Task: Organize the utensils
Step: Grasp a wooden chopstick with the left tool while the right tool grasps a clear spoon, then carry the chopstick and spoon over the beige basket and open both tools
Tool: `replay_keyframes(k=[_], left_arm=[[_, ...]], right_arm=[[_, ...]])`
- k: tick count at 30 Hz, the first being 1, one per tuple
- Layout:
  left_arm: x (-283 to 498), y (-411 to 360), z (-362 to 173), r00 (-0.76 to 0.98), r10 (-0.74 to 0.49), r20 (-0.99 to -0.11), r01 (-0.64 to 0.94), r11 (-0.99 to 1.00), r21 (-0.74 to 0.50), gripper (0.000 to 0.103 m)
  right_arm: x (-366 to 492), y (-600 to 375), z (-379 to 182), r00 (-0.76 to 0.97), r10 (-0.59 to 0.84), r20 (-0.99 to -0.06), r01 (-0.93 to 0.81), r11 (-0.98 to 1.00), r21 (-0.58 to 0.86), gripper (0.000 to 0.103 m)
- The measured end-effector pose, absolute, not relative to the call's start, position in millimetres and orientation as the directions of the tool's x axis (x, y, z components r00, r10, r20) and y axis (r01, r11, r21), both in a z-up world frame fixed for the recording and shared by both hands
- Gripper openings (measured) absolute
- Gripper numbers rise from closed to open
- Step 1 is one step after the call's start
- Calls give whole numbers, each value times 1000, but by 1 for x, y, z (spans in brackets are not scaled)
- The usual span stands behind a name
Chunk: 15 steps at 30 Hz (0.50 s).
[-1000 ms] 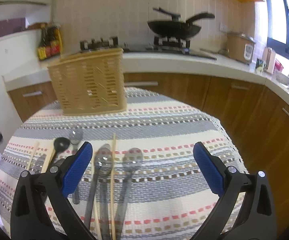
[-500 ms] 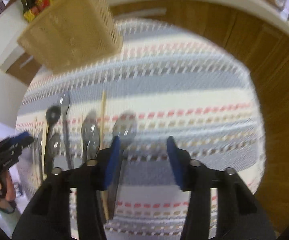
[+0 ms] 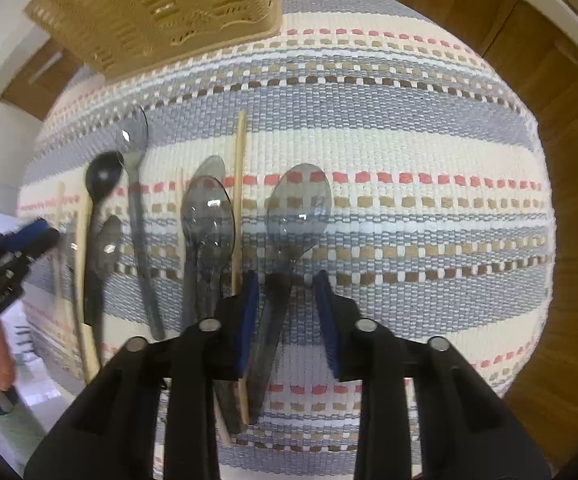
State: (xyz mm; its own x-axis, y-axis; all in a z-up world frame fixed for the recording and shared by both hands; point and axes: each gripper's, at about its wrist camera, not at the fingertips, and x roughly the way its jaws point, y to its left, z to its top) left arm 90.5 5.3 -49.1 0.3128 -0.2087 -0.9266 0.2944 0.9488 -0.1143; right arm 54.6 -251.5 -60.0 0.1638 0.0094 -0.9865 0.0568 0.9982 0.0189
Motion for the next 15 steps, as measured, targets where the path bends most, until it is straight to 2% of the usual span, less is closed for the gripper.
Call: replay_keyframes(k=[1,4,5,6,7,10,15], left_arm=[[91,1,-50,317,-183,-931,298,951,-85,38],[87,-16,-51,350,-88,-933,321,947,31,29],[85,-19,-50,354,-89,-931,328,944,35,23],[84,-22,-49,358,-87,-930,330,943,39,9],[83,-24,-49,370,-70,-926,326,943,59,5],[78,-25,-45,382,-108,-918,325,945,24,4],[64,-16,2,524,-228,-821,313,948,-63,3]], right_arm=[[55,-248,-61,169,-19,-986,45,999,-11,12],[53,-242,-61,179,-28,-983,14,1000,-26,11],[52,-240,-61,188,-26,-982,1,1000,-26,10],[50,-241,-59,197,-24,-980,-5,1000,-25,10],[49,-241,-57,210,-19,-978,-8,1000,-21,10],[46,-247,-46,255,5,-967,-7,1000,3,10],[28,-259,-4,380,88,-921,-37,996,79,10]])
